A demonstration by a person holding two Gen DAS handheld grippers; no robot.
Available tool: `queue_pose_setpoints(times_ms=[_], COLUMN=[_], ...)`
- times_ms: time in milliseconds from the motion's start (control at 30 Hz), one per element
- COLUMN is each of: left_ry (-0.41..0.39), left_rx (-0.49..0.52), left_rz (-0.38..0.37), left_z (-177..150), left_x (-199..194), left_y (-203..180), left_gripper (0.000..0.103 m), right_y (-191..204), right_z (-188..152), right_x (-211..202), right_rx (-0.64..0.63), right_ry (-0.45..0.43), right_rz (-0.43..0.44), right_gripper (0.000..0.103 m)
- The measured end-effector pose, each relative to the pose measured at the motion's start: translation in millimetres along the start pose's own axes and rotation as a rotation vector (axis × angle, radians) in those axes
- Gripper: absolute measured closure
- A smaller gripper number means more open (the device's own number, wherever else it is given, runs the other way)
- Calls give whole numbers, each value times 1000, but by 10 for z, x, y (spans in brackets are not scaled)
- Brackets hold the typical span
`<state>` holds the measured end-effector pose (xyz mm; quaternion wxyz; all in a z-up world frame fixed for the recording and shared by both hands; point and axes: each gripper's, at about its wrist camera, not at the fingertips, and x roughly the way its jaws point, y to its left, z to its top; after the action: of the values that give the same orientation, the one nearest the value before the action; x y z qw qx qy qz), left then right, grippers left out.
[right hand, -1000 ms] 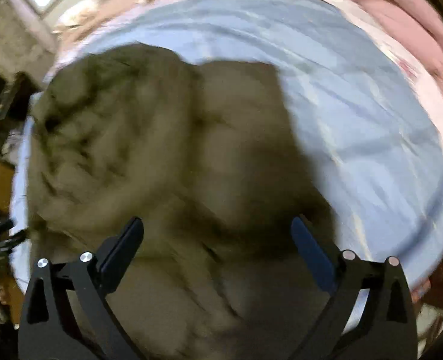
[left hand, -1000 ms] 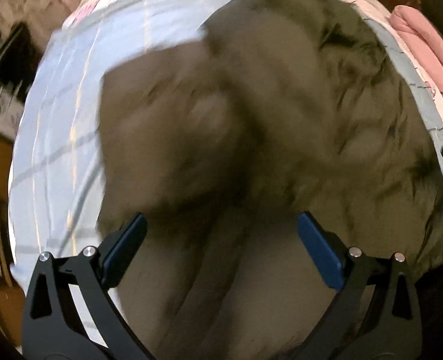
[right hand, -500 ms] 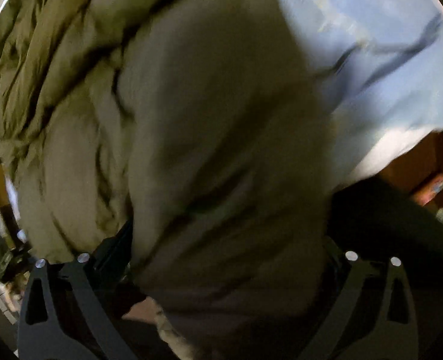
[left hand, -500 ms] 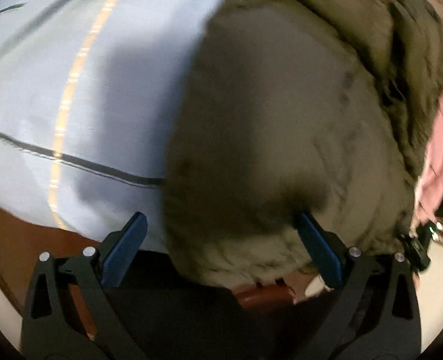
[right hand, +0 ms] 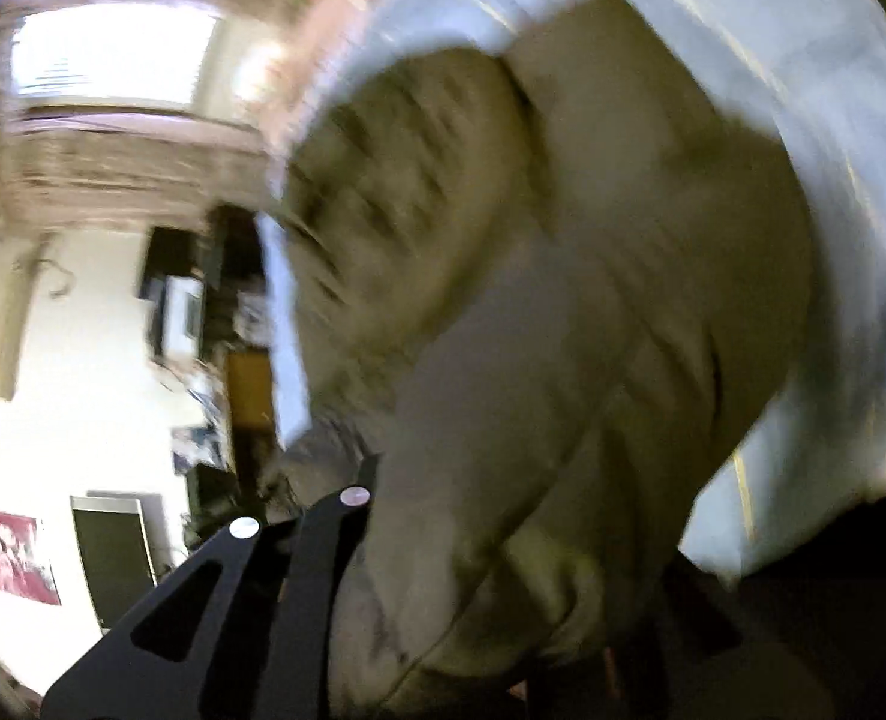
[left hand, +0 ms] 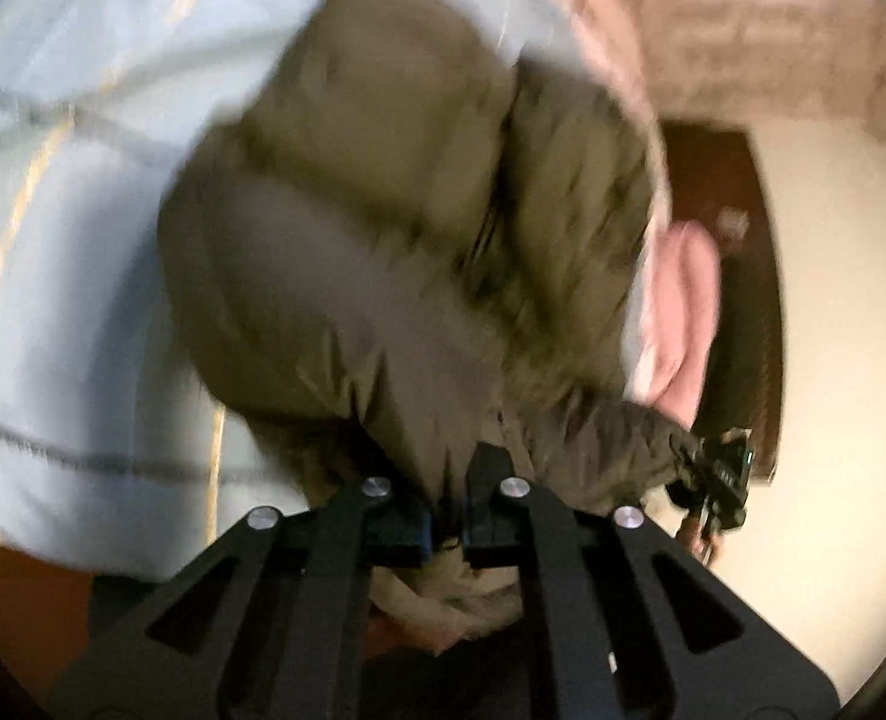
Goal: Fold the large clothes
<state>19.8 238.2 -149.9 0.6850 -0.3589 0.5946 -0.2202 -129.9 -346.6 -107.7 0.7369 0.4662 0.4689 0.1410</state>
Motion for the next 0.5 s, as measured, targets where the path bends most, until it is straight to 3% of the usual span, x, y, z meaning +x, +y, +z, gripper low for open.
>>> queue_pose_setpoints(times_ms=[167,233,333,433,500], left_ry=[-186,-237,-320,-340,-325], left_rx=[9,-25,-47,-82,-117], left_rz=[-13,-8,72,134,171], left_z=[676,944,1321,1644,1814], left_x=[-303,-259,-142,272,521], left_y=[-408,-616,-851,-924,-801], left_gripper=[97,97,96,96,95], right_y=[365,426,370,107,-123], right_z=[818,1177,1647,2015,2162], right_x=[-223,-21,294,676,900], right_rx=[-20,-38,-17,52,122], right_ry=[-200,-245,-299,-298,-237], right_rz=[87,88,103,67,9], right_gripper=[91,91,91,90,87])
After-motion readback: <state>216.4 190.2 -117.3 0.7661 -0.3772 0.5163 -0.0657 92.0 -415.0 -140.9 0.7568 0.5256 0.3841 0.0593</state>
